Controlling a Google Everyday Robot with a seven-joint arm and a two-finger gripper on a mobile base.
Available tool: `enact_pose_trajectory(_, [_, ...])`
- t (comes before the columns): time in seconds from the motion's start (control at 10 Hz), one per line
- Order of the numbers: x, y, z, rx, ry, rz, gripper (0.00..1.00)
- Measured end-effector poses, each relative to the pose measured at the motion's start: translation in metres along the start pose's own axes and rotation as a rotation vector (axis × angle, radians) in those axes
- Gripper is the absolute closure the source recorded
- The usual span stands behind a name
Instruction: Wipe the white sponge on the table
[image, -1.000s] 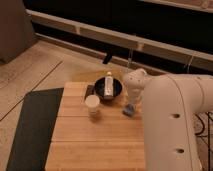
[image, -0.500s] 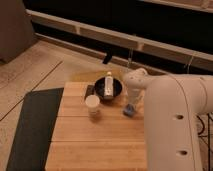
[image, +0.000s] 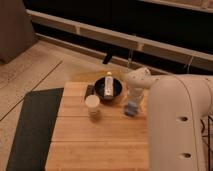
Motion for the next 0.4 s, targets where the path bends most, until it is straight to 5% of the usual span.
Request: enact_pose_trajectory(0.4, [-0.0004,0.0010,-0.0056,-0.012,-0.002,0.004,0.20])
